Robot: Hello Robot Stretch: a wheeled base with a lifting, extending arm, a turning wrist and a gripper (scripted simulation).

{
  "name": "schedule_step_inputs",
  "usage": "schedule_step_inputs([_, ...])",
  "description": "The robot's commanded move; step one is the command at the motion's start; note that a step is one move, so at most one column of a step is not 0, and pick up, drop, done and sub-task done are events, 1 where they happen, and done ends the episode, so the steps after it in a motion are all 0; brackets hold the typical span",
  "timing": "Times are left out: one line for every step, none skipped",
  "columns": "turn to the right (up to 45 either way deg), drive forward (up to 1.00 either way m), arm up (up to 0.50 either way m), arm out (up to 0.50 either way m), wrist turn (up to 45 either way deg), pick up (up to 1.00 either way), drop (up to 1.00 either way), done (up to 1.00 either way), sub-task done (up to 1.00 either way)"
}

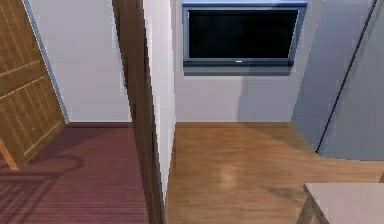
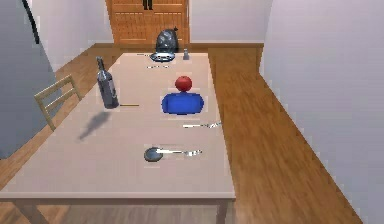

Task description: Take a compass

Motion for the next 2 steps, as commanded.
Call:
schedule_step_inputs([0.0, 0.0, 0.5, 0.0, 0.0, 0.0, 0.0, 0.0, 0.0])
schedule_step_inputs([0.0, 0.0, 0.34, 0.0, 0.0, 0.0, 0.0, 0.0, 0.0])
